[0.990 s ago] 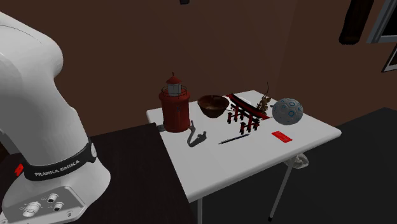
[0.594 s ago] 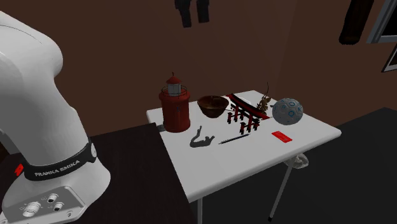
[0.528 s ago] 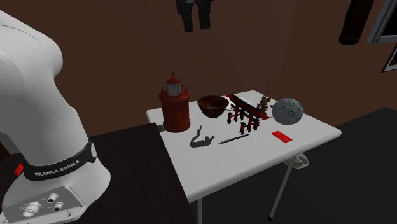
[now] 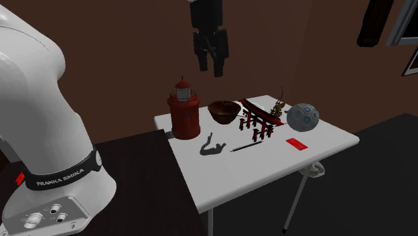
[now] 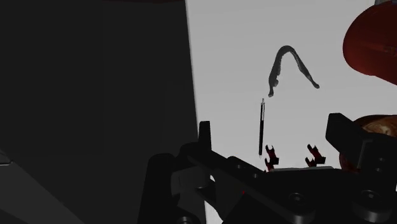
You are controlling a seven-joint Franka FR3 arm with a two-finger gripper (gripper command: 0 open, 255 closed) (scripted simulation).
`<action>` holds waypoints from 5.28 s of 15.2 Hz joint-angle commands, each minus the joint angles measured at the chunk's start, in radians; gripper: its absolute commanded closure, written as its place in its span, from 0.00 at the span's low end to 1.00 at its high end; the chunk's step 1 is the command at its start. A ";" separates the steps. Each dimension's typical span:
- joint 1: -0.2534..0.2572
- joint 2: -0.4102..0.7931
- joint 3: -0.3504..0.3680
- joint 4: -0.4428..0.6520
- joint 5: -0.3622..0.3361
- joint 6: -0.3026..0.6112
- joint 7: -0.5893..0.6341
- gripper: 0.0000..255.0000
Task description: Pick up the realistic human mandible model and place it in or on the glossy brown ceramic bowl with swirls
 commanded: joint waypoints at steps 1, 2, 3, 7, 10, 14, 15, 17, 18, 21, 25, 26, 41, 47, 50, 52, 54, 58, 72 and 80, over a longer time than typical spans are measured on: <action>0.005 0.062 0.003 -0.022 0.010 0.073 0.008 0.00; 0.008 0.093 0.006 -0.031 0.016 0.106 0.013 0.00; 0.012 0.126 0.008 -0.038 0.022 0.140 0.018 0.00; 0.027 0.269 0.020 -0.055 0.046 0.276 0.034 0.00; 0.039 0.388 0.028 -0.053 0.066 0.375 0.043 0.00; 0.055 0.559 0.040 -0.031 0.095 0.501 0.049 0.00; 0.059 0.602 0.043 -0.023 0.104 0.530 0.049 0.00; 0.067 0.690 0.051 -0.001 0.121 0.585 0.049 0.00; 0.069 0.735 0.055 0.012 0.130 0.612 0.048 0.00; 0.072 0.802 0.062 0.029 0.139 0.655 0.047 0.00; 0.076 0.868 0.061 0.035 0.137 0.715 0.048 0.00; 0.077 0.884 0.060 0.038 0.136 0.729 0.049 0.00; 0.078 0.911 0.060 0.042 0.135 0.751 0.049 1.00; 0.211 0.940 -0.040 0.072 0.056 0.761 0.269 0.00; 0.505 1.034 -0.260 0.179 -0.031 0.718 0.680 0.00; 0.500 1.065 -0.256 0.185 -0.021 0.742 0.673 0.00; 0.493 1.096 -0.249 0.193 -0.016 0.766 0.669 0.00; 0.479 1.152 -0.237 0.208 -0.008 0.807 0.664 0.00; 0.479 1.152 -0.237 0.208 -0.008 0.807 0.664 1.00; 0.495 1.071 -0.257 0.180 -0.020 0.753 0.666 1.00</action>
